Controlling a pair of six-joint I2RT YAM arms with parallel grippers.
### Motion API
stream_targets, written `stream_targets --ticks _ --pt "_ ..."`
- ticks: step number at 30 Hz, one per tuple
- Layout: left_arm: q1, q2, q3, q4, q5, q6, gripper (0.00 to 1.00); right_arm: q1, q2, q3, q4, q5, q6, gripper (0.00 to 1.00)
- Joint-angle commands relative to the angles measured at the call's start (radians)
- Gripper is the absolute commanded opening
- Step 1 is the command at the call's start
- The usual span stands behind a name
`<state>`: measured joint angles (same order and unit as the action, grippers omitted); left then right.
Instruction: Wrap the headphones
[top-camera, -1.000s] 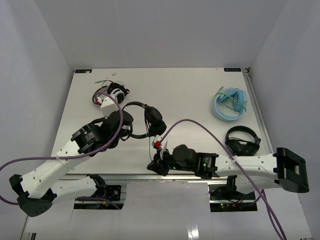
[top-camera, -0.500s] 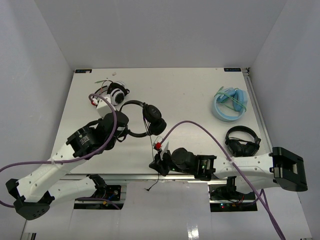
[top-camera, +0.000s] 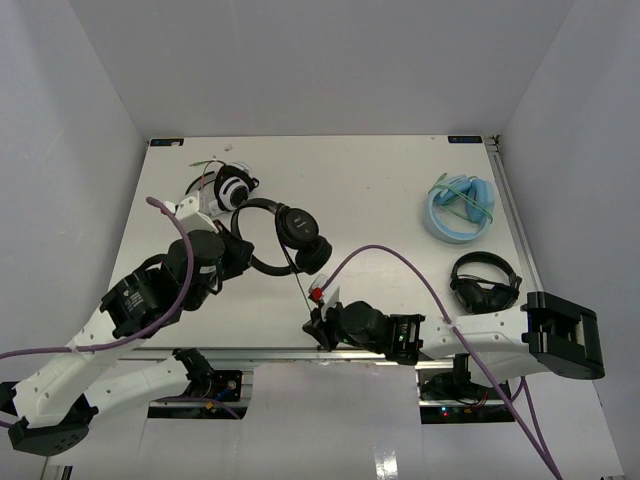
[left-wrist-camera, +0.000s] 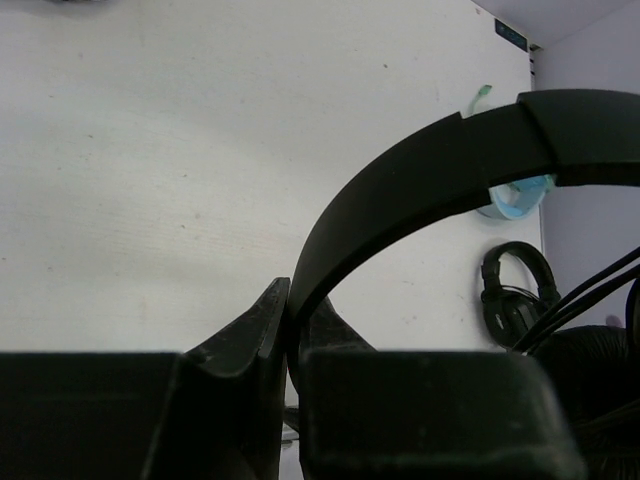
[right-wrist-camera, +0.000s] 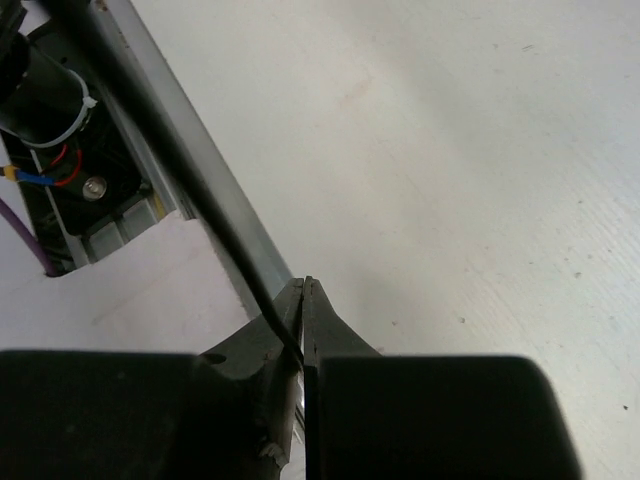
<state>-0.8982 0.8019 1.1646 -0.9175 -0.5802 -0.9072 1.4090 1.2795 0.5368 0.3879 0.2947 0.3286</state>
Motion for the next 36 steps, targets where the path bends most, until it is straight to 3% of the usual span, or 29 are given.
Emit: stream_targets --ticks 1,7,14,23,31,36 --pt "0.004 -0.057 0.003 0.094 0.13 0.029 0.0 0.002 0.002 -0.005 0.064 0.123 -0.043 0.08" --pt "0.004 -0.104 -0.013 0.108 0.284 0.089 0.0 -0.044 -0.01 -0.003 0.065 0.171 -0.077 0.08" --pt "0.002 -0.1 -0.004 0.03 0.4 0.185 0.0 -0.159 -0.07 -0.014 0.065 0.118 -0.091 0.08" --pt "0.003 -0.051 0.022 -0.111 0.374 0.286 0.0 -0.339 -0.263 0.011 -0.042 0.058 -0.121 0.08" --pt "0.004 0.092 0.045 -0.222 0.238 0.355 0.0 -0.45 -0.295 0.178 -0.257 0.044 -0.196 0.08" --pt "0.002 0.141 0.004 -0.171 0.261 0.429 0.0 -0.497 -0.265 0.266 -0.339 0.011 -0.232 0.08"
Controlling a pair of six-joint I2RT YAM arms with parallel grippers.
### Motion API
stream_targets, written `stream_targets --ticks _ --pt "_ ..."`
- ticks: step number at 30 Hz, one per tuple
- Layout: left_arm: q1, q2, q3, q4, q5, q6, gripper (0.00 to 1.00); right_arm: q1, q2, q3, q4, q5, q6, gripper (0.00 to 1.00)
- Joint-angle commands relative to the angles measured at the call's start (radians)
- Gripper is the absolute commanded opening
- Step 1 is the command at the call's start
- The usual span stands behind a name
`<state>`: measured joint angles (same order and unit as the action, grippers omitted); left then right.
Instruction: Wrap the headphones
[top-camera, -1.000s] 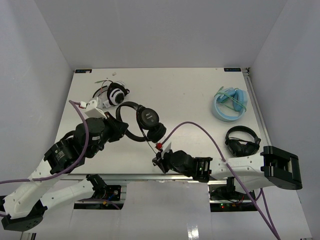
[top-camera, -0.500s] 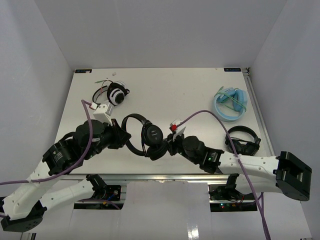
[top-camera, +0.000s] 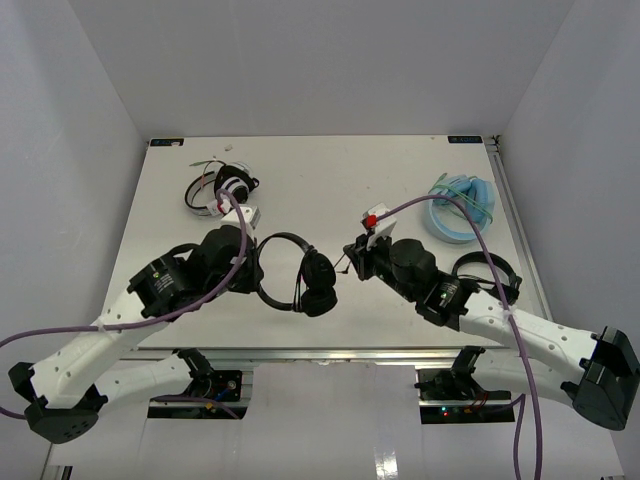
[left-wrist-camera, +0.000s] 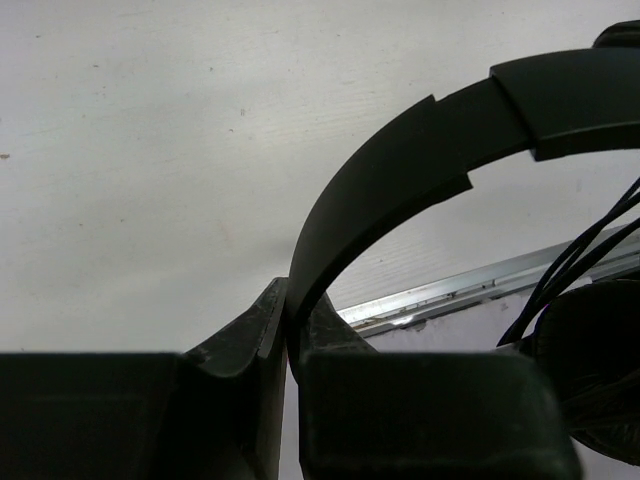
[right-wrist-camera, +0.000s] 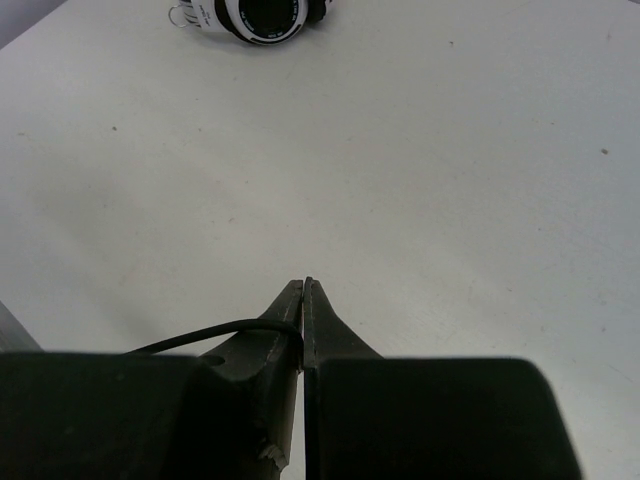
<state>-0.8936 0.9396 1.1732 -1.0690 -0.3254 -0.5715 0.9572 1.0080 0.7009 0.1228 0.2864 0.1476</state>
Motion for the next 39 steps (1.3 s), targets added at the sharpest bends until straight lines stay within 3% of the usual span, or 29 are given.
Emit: stream_targets --ticks 1,8,16,22,39 --pt "-0.002 0.008 -0.014 -0.013 0.012 0.103 0.0 -0.054 0.013 0.121 -0.089 0.009 -0.055 0.08" --pt "-0.001 0.068 -0.075 0.048 -0.005 0.185 0.0 -0.084 0.082 0.268 -0.256 -0.077 -0.104 0.08" --pt "-0.004 0.232 -0.026 0.045 -0.162 0.218 0.0 -0.084 0.146 0.416 -0.435 -0.127 -0.143 0.08" --pt "-0.013 0.29 0.001 0.086 -0.365 0.228 0.0 -0.084 0.203 0.505 -0.536 -0.212 -0.143 0.08" --pt "-0.044 0.303 -0.073 0.25 -0.514 0.224 0.0 -0.103 0.341 0.656 -0.542 -0.305 -0.143 0.08"
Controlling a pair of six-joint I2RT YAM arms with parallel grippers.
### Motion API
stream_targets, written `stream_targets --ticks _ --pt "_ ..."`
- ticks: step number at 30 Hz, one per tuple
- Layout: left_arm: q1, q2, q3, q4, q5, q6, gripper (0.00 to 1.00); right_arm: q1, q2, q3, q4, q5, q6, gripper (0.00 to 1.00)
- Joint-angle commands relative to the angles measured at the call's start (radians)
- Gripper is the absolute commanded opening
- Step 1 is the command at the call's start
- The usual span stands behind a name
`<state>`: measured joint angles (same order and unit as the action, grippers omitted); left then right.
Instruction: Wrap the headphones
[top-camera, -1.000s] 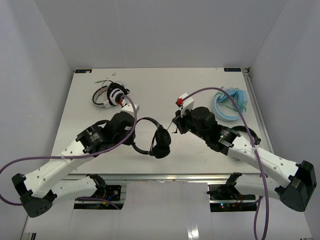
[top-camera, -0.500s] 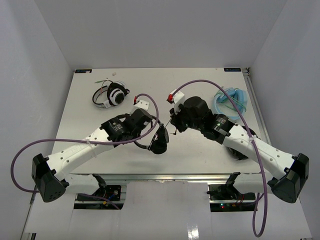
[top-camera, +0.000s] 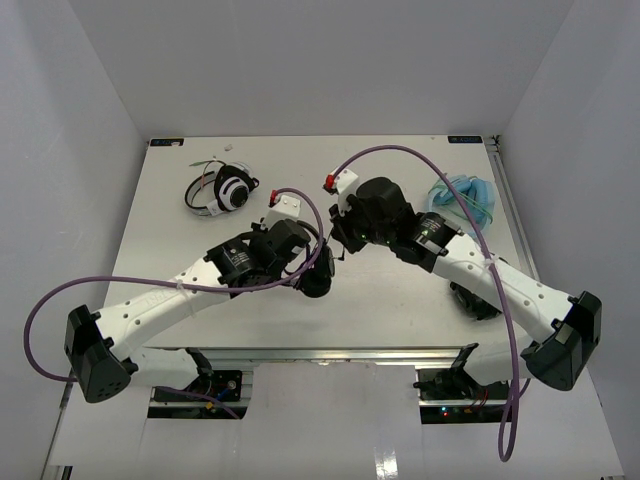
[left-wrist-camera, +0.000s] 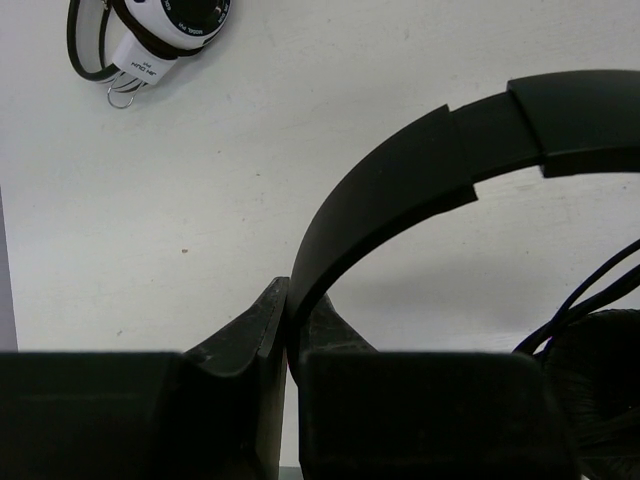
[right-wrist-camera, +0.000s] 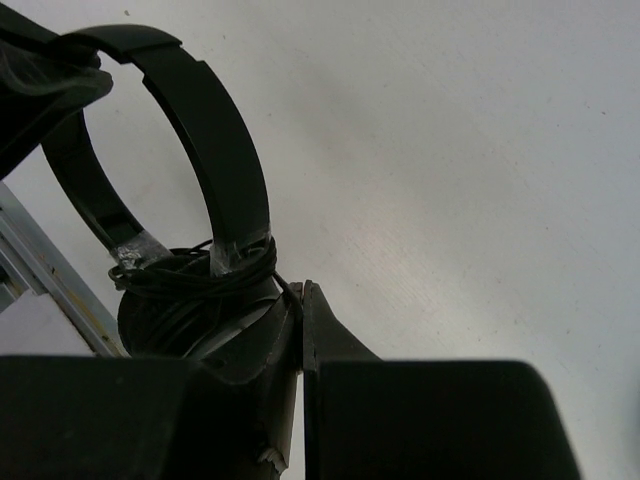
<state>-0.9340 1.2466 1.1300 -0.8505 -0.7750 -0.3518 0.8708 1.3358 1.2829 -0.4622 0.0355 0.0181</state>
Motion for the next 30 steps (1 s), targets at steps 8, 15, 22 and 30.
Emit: stream_targets --ticks 8,15,22,30 --pt "-0.003 -0.003 -0.062 0.056 -0.118 -0.049 0.0 -0.043 0.019 0.105 0.039 -0.187 0.005 0.08" --pt "-0.003 0.009 -0.058 0.056 -0.133 -0.095 0.0 -0.044 -0.005 0.096 0.048 -0.375 0.034 0.08" --pt "-0.003 0.017 -0.058 0.053 -0.148 -0.139 0.0 -0.042 -0.01 0.014 0.125 -0.495 0.094 0.08" --pt "-0.003 0.04 -0.037 0.002 -0.151 -0.246 0.0 -0.008 -0.028 -0.044 0.186 -0.463 0.164 0.08"
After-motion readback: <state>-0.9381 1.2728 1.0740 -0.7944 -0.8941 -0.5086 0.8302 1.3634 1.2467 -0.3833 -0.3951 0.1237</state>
